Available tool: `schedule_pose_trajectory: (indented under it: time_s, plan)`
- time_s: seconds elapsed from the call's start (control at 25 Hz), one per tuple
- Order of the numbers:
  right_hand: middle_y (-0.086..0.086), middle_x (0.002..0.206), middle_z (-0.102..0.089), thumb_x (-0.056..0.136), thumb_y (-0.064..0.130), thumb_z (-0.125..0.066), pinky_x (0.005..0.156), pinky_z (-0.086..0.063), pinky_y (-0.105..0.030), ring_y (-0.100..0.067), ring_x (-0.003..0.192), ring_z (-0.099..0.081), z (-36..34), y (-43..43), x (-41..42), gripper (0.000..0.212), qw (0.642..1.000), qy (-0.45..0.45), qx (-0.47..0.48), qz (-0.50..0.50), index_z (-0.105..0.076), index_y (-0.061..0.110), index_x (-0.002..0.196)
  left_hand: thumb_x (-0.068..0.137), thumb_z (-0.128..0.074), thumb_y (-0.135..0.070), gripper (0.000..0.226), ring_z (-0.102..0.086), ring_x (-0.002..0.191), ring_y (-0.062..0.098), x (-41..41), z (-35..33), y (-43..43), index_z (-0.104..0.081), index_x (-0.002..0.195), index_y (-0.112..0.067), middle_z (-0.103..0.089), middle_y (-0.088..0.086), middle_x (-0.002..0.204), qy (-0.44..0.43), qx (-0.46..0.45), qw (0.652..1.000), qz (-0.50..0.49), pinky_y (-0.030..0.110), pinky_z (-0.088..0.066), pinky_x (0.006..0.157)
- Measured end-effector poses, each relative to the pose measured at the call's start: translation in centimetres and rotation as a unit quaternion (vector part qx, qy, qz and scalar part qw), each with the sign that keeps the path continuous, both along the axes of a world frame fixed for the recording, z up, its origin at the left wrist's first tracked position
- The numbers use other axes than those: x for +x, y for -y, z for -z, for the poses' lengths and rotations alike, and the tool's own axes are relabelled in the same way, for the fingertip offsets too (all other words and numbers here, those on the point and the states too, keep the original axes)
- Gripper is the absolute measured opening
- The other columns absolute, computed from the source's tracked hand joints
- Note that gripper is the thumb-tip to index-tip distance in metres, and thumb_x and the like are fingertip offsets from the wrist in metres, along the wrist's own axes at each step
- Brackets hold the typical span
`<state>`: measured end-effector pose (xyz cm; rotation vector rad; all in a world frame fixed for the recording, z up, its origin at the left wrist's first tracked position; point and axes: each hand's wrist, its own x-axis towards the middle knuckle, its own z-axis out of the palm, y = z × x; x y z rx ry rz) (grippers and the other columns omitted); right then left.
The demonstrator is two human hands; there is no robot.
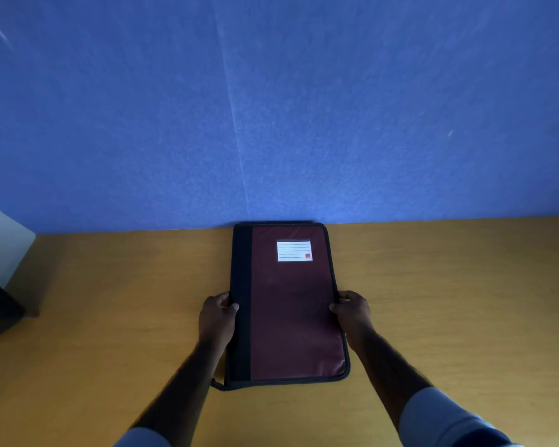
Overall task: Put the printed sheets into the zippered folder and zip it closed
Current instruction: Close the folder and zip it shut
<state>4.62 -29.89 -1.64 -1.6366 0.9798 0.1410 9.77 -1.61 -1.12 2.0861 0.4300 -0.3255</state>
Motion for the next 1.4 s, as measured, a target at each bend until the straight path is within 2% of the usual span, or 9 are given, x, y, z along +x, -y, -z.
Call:
schedule_pose_trajectory:
  time_s: [0.2,0.44,0.84,1.04,1.2,1.32,1.4]
  plan:
    - [-0.005,0.104,-0.073,0.084,0.003,-0.066,0.079,-0.063,-0.048,-0.024,0.091,-0.070,0.3,0.1,0.4,0.035,0.999,-0.021,-0.024,-0.011,-0.068,0.013,0.118,0.097,-0.064,-0.020,0.045,-0.058,0.123,0.025,0.5,0.1,0.1,-0.055,0.141,-0.011,-0.058,0.008,0.140,0.001,0.008,1.000,0.004,0.032,-0.049,0.092]
    - [-0.004,0.102,-0.072,0.085,0.005,-0.067,0.076,-0.064,-0.046,-0.022,0.089,-0.070,0.4,0.1,0.5,0.034,0.998,-0.029,-0.053,-0.023,-0.068,0.014,0.118,0.098,-0.063,-0.018,0.047,-0.056,0.128,0.027,0.8,0.2,0.4,-0.053,0.143,-0.008,-0.056,0.011,0.143,0.005,0.020,1.000,0.018,0.034,-0.048,0.099]
    - [-0.005,0.107,-0.072,0.086,0.006,-0.067,0.078,-0.063,-0.048,-0.023,0.092,-0.069,0.3,-0.3,0.5,0.037,0.996,-0.032,-0.076,-0.034,-0.067,0.014,0.122,0.100,-0.059,-0.017,0.048,-0.055,0.131,0.029,0.7,0.0,0.5,-0.050,0.145,-0.005,-0.053,0.014,0.146,0.003,0.038,0.998,0.042,0.035,-0.047,0.102]
    - [-0.001,0.102,-0.069,0.087,0.007,-0.066,0.072,-0.064,-0.042,-0.020,0.089,-0.068,0.2,-0.4,0.6,0.039,0.996,-0.029,-0.078,-0.030,-0.065,0.014,0.125,0.101,-0.058,-0.017,0.049,-0.053,0.133,0.028,0.7,0.2,0.5,-0.048,0.147,-0.005,-0.051,0.013,0.148,-0.002,0.034,0.999,0.042,0.037,-0.046,0.106]
    - [-0.005,0.110,-0.072,0.087,0.008,-0.066,0.076,-0.063,-0.043,-0.022,0.092,-0.068,0.1,-0.4,0.8,0.039,0.996,-0.026,-0.082,-0.029,-0.066,0.013,0.126,0.103,-0.055,-0.018,0.049,-0.050,0.136,0.029,0.6,0.2,0.5,-0.044,0.149,-0.004,-0.047,0.015,0.151,-0.003,0.053,0.997,0.064,0.036,-0.044,0.108]
    - [-0.008,0.121,-0.068,0.090,0.015,-0.063,0.082,-0.060,-0.043,-0.024,0.100,-0.065,-0.1,-0.9,0.3,0.044,0.985,-0.036,-0.149,-0.083,-0.060,0.013,0.134,0.105,-0.049,-0.021,0.053,-0.048,0.136,0.029,-0.4,-0.3,1.0,-0.035,0.154,-0.007,-0.040,0.013,0.154,0.036,0.122,0.984,0.123,0.037,-0.044,0.109]
    - [-0.010,0.133,-0.056,0.094,0.025,-0.058,0.092,-0.055,-0.045,-0.026,0.113,-0.057,0.2,-1.8,-0.7,0.053,0.956,-0.051,-0.246,-0.151,-0.047,0.018,0.145,0.104,-0.049,-0.026,0.062,-0.038,0.143,0.029,-1.5,-0.3,1.7,-0.024,0.159,-0.010,-0.027,0.010,0.162,0.081,0.184,0.964,0.175,0.038,-0.041,0.113]
